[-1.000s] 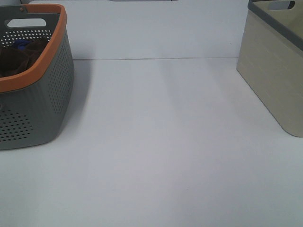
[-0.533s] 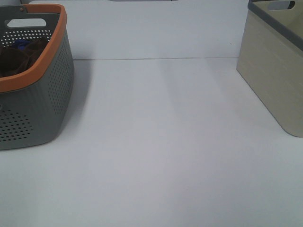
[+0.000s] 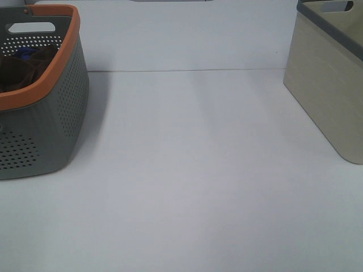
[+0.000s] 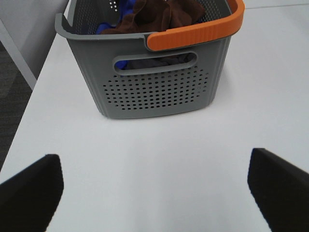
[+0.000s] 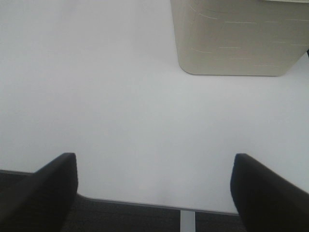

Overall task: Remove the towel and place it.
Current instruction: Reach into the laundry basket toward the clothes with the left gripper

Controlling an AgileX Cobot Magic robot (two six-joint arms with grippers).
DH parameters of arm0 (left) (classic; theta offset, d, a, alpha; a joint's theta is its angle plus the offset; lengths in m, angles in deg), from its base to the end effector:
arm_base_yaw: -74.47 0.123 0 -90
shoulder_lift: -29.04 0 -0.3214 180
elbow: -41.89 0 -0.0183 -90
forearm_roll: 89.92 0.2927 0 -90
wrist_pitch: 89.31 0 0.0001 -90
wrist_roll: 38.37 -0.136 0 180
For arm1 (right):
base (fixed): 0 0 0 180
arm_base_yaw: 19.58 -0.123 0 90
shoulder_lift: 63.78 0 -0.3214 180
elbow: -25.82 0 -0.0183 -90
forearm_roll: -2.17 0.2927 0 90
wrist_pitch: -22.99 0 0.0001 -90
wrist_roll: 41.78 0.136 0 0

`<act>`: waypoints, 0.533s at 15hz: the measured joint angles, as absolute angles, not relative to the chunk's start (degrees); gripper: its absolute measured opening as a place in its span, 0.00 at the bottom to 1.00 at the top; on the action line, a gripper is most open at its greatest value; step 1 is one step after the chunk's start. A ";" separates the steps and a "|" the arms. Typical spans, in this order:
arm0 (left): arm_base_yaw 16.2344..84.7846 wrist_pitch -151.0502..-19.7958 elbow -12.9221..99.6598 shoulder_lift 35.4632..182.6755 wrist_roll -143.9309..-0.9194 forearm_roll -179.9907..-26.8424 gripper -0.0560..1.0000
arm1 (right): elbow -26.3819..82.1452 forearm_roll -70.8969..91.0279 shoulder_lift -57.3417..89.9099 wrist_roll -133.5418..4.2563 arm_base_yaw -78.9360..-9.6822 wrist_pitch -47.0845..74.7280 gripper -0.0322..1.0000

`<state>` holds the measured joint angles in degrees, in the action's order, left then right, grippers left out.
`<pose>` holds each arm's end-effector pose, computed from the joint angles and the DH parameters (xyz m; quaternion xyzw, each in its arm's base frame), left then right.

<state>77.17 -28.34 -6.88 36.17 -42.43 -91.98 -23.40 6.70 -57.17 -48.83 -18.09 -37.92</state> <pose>0.0346 -0.0026 0.2807 0.0109 0.8518 0.0129 0.5235 0.0341 0.0085 0.2786 -0.0430 0.8497 0.0004 0.5255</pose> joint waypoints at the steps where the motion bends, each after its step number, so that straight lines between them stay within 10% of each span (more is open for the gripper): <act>1: 77.17 -27.66 -5.74 38.40 -42.43 -91.98 0.99 | -23.40 6.70 -57.17 -48.83 -18.09 -37.92 0.77; 8: 77.17 -24.33 16.04 71.24 -55.73 -92.15 0.99 | -23.40 6.70 -57.17 -48.83 -18.09 -37.92 0.77</act>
